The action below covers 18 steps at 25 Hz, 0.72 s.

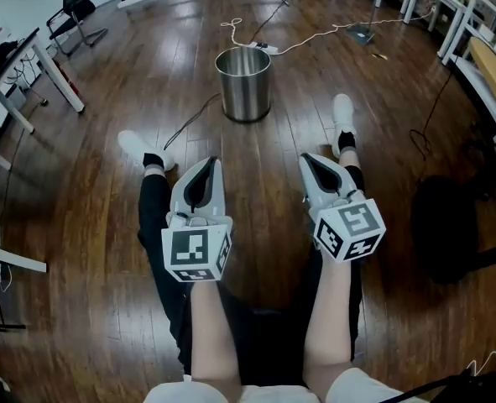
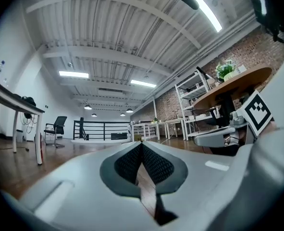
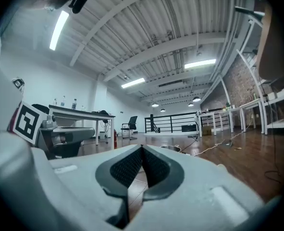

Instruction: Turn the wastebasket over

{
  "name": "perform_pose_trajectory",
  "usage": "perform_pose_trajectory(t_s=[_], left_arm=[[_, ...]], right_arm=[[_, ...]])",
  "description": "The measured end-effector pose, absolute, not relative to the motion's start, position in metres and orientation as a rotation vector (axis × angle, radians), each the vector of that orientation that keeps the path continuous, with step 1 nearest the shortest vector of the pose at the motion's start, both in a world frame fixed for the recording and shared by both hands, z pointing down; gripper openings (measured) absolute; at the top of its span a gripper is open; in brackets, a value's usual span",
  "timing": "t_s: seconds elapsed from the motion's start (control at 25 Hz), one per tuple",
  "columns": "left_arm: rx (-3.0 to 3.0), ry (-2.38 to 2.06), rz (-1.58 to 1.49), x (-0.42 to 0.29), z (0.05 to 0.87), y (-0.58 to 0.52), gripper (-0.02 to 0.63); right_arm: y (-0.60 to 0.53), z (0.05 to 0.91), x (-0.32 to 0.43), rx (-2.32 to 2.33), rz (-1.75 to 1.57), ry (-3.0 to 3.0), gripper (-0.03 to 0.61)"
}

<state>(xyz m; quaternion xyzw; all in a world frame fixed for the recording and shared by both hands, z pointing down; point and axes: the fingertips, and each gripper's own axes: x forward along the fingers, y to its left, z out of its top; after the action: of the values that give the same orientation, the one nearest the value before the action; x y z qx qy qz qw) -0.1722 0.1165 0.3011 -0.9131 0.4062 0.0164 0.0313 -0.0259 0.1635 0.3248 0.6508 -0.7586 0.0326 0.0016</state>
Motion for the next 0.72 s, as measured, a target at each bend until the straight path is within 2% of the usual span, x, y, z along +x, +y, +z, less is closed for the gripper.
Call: perform_pose_trajectory(t_s=[0.36,0.72], left_arm=[[-2.797,1.236,0.095,-0.182,0.282,0.122,0.017],[-2.829,1.198,0.044,-0.162,0.302,0.121,0.017]], right_arm=[[0.180,0.293,-0.046,2.052,0.033,-2.358,-0.008],[0.176,0.315,-0.030,2.081,0.124,-2.343,-0.008]])
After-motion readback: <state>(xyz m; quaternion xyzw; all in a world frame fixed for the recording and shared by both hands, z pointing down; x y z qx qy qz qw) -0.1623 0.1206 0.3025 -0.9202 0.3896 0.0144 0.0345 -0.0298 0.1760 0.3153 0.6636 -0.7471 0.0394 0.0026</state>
